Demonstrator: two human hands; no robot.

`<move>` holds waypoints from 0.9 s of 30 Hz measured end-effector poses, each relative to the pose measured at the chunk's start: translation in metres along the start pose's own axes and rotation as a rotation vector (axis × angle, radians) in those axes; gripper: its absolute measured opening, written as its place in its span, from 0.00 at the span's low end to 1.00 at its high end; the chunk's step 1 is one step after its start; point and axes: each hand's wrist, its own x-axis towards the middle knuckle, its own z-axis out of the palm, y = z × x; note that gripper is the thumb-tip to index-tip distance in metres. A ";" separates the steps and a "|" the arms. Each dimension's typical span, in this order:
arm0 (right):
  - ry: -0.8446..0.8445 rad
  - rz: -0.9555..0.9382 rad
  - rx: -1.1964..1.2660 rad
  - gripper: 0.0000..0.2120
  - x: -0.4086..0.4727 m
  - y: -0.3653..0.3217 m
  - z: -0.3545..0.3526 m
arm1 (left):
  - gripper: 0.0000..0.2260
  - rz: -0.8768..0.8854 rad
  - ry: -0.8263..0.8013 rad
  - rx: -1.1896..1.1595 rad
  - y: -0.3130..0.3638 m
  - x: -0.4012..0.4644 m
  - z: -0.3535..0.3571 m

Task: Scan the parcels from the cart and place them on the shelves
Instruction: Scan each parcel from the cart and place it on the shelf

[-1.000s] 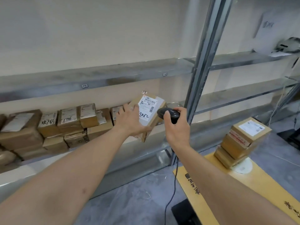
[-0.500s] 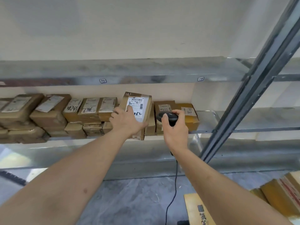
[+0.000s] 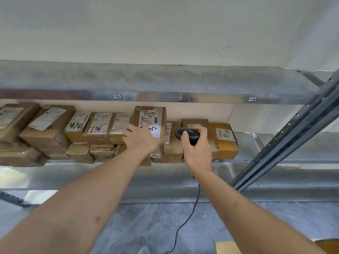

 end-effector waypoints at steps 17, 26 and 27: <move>0.025 0.012 0.021 0.14 0.010 0.003 -0.003 | 0.40 0.327 0.064 0.103 0.005 0.014 -0.004; 0.059 -0.022 0.075 0.13 -0.014 0.000 -0.020 | 0.28 0.486 0.091 0.060 0.012 -0.033 -0.032; 0.065 -0.024 0.078 0.13 -0.018 -0.001 -0.022 | 0.27 0.493 0.087 0.053 0.011 -0.038 -0.033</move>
